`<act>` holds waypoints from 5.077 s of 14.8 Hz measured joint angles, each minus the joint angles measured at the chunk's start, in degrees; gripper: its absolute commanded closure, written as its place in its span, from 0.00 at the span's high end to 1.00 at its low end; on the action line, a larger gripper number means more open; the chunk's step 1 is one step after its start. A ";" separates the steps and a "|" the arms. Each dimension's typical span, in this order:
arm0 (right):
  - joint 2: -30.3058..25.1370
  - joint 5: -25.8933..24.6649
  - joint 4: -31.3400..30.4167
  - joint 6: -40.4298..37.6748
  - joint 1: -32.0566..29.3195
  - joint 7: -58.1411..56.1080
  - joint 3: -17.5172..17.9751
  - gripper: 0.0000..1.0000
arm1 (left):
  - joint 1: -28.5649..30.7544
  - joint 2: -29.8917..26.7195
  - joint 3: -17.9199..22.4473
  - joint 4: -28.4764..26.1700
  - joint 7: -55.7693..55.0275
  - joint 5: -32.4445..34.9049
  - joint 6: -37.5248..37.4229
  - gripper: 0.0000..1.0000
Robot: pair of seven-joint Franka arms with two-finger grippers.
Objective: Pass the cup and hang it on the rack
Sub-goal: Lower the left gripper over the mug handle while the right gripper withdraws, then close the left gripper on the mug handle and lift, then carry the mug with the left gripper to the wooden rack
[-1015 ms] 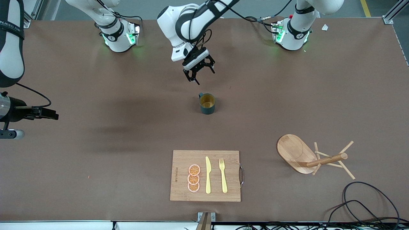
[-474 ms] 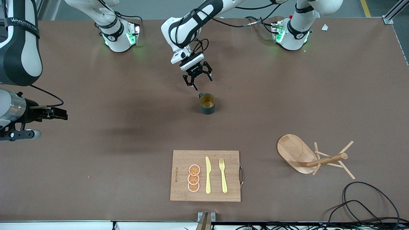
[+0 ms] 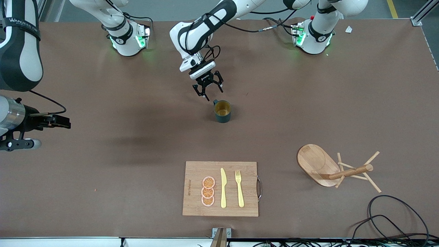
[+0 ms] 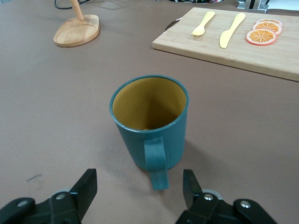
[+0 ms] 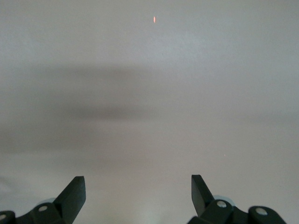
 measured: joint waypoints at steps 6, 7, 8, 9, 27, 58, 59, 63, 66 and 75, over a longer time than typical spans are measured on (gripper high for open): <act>-0.32 3.16 1.97 -0.76 -1.38 -0.01 -0.14 1.00 | 0.21 0.28 0.66 1.04 -0.54 0.00 1.43 0.63; -0.43 3.16 2.28 -0.78 -1.29 -0.03 -0.05 1.00 | 0.22 0.29 0.94 1.33 -0.54 0.00 2.04 0.61; -0.72 3.16 2.41 -0.85 -1.20 -0.06 0.03 1.00 | 0.24 0.29 1.29 1.58 -0.54 0.00 2.63 0.60; -1.19 3.14 2.38 -1.19 -1.09 -0.09 0.11 1.00 | 0.29 0.29 1.52 1.74 -0.54 0.00 3.14 0.60; -21.59 2.08 -11.46 -5.08 -0.63 -0.10 0.18 1.00 | 1.79 2.54 1.76 1.98 -0.54 -0.10 4.35 0.24; -23.26 2.01 -11.23 -5.67 -0.57 -0.11 0.35 1.00 | 38.12 -31.52 1.87 6.19 34.24 -56.13 -0.16 0.00; -23.26 1.92 -11.23 -5.72 -0.57 -0.11 0.37 1.00 | 39.90 -32.00 1.86 6.15 35.03 -58.32 -0.17 0.00; -23.27 1.11 -11.23 -5.93 -0.58 -0.11 0.34 1.00 | 47.05 -32.63 1.89 6.06 39.21 -67.71 -0.16 0.00; -23.39 1.10 -11.23 -5.97 -0.58 -0.11 0.40 1.00 | 53.91 -32.62 1.97 5.90 46.38 -74.33 -0.16 0.00; -23.55 1.11 -11.22 -6.07 -0.56 -0.10 0.61 1.00 | 72.52 -26.51 2.21 3.86 67.30 -98.02 -0.16 0.00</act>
